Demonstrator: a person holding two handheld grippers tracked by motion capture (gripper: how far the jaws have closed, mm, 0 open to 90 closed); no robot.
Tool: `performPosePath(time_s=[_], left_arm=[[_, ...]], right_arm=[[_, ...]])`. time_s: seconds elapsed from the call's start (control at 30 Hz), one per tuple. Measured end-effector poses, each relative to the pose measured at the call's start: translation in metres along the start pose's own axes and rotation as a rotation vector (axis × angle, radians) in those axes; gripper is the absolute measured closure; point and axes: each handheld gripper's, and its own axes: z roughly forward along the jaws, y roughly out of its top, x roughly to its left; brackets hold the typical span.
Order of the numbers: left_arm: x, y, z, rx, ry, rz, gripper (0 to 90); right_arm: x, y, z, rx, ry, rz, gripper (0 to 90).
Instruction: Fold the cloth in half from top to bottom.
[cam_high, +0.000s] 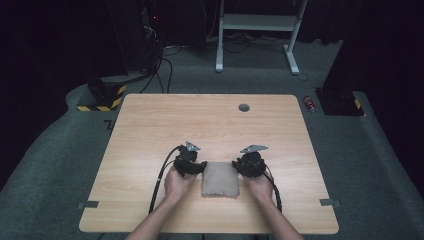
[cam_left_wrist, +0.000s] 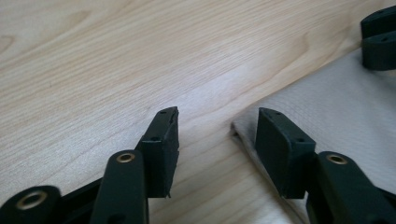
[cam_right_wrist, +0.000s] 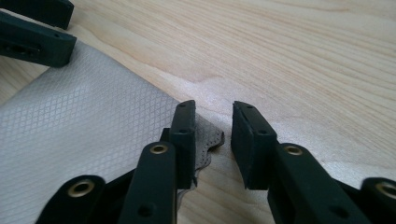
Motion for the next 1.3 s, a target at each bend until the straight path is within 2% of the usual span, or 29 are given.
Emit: performPosePath(time_s=[0.03, 0.17, 0.23, 0.27, 0.3, 0.37, 0.43, 0.57, 0.67, 0.8, 0.83, 1.07, 1.13, 1.17, 1.2, 1.3], left_arm=[[0.000, 0.000, 0.000, 0.000, 0.004, 0.009, 53.5], [0.000, 0.001, 0.001, -0.004, -0.024, 0.030, 61.1], [0.001, 0.002, 0.001, -0.001, -0.047, 0.028, 66.9], [0.000, 0.004, 0.002, 0.011, -0.066, 0.029, 70.4], [0.000, 0.007, 0.003, 0.027, -0.078, 0.046, 73.3], [0.000, 0.010, 0.005, 0.041, -0.108, 0.041, 81.5], [0.001, 0.013, 0.007, 0.041, -0.116, 0.044, 86.8], [0.002, 0.015, 0.007, 0.041, -0.107, 0.062, 88.9], [0.005, 0.019, 0.008, 0.023, -0.091, 0.059, 89.0], [0.014, 0.019, 0.013, 0.016, -0.089, 0.026, 89.0], [0.016, 0.018, 0.014, 0.006, -0.084, 0.021, 89.0], [0.022, 0.018, 0.017, -0.032, -0.059, -0.010, 87.7], [0.021, 0.019, 0.014, -0.026, -0.047, -0.019, 77.3], [0.020, 0.019, 0.011, -0.023, -0.049, -0.024, 66.2], [0.019, 0.017, 0.007, -0.032, -0.049, -0.026, 61.9], [0.013, 0.011, -0.005, -0.047, -0.042, 0.006, 56.8]], right_arm=[[0.000, 0.000, 0.001, -0.006, 0.001, -0.004, 73.6], [0.003, 0.001, 0.002, 0.003, 0.021, -0.047, 84.6], [0.004, 0.002, 0.002, 0.010, 0.024, -0.056, 86.1], [0.004, 0.003, 0.002, 0.011, 0.025, -0.058, 86.6], [0.003, 0.003, 0.002, 0.014, 0.027, -0.064, 86.9], [0.003, 0.005, 0.002, 0.015, 0.024, -0.076, 87.3], [0.003, 0.005, 0.002, 0.016, 0.019, -0.074, 87.3], [0.002, 0.006, 0.003, 0.009, 0.014, -0.073, 87.4], [0.002, 0.010, 0.004, 0.003, 0.004, -0.075, 87.4], [0.002, 0.017, 0.010, -0.001, -0.010, -0.055, 87.4], [0.002, 0.018, 0.011, -0.001, -0.012, -0.067, 87.4], [0.002, 0.025, 0.020, -0.002, -0.031, -0.031, 87.0], [0.002, 0.025, 0.021, 0.002, -0.031, -0.023, 85.1], [0.001, 0.024, 0.021, 0.004, -0.013, -0.013, 78.7], [0.000, 0.024, 0.020, 0.007, -0.002, -0.013, 76.0], [0.003, 0.022, 0.011, -0.007, -0.005, -0.025, 73.9]])
